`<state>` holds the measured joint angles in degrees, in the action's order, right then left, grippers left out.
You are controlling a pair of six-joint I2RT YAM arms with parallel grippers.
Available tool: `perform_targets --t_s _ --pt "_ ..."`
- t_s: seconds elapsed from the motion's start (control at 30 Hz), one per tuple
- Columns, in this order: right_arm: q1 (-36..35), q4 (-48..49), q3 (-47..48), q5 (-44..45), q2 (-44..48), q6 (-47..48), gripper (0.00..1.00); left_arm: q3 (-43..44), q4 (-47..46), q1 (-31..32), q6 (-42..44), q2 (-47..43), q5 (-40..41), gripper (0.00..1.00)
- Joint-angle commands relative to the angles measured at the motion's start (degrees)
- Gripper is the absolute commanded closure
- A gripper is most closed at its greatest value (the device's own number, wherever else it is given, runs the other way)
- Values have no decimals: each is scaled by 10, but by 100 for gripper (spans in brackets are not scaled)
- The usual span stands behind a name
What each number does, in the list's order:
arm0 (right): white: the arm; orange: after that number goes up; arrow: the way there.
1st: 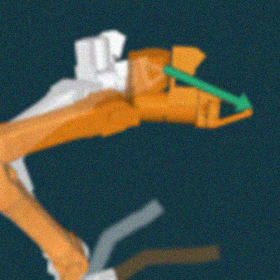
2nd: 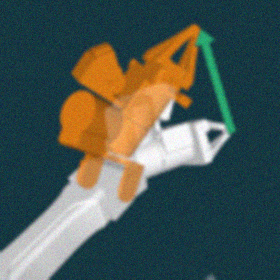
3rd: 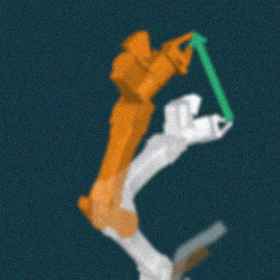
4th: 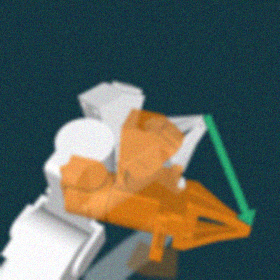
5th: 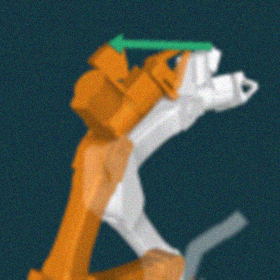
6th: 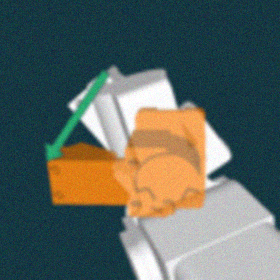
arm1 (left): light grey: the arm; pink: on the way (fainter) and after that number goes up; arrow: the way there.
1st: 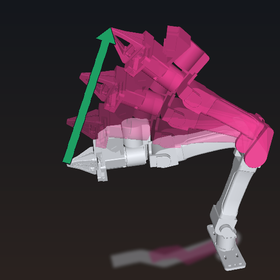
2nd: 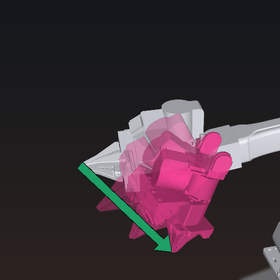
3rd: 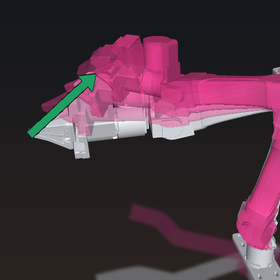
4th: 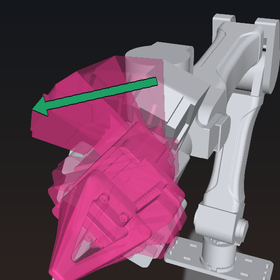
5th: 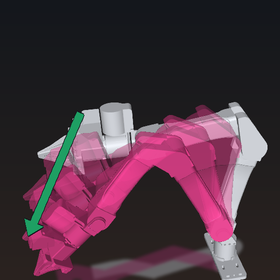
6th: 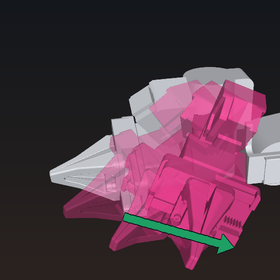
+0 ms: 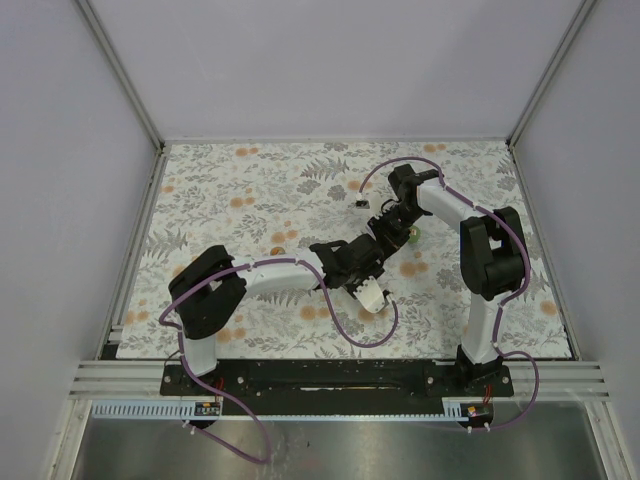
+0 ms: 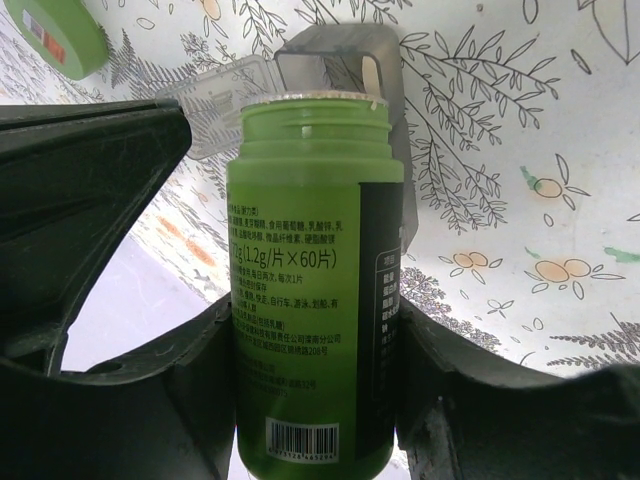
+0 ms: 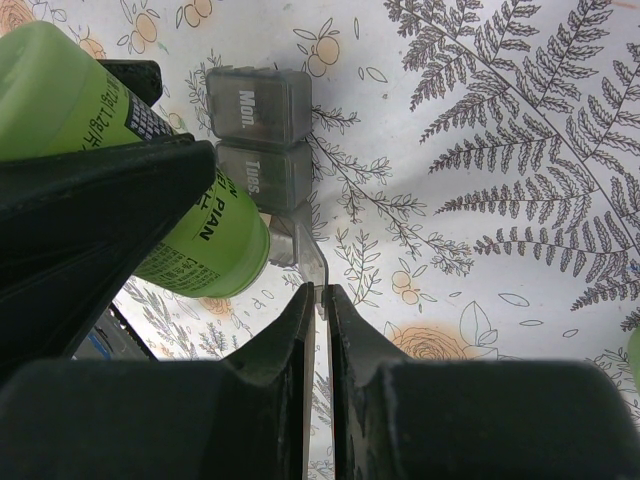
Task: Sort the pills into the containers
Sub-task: Pour the pill into the pill container.
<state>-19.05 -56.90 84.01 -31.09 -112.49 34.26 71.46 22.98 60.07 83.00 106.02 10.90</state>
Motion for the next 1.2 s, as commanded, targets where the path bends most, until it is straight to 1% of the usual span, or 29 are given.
perform_targets --t_s 0.0,0.63,0.97,1.17 --pt "4 -7 20 -9 -3 11 97 -3 -16 5 18 -13 18 100" --pt "3 -10 23 -10 -5 12 97 10 -16 10 28 -4 31 100" --pt "2 -11 22 -10 -4 14 97 37 0 15 -5 7 42 100" --pt "3 -11 20 -10 -3 15 97 31 -10 18 -15 7 48 100"
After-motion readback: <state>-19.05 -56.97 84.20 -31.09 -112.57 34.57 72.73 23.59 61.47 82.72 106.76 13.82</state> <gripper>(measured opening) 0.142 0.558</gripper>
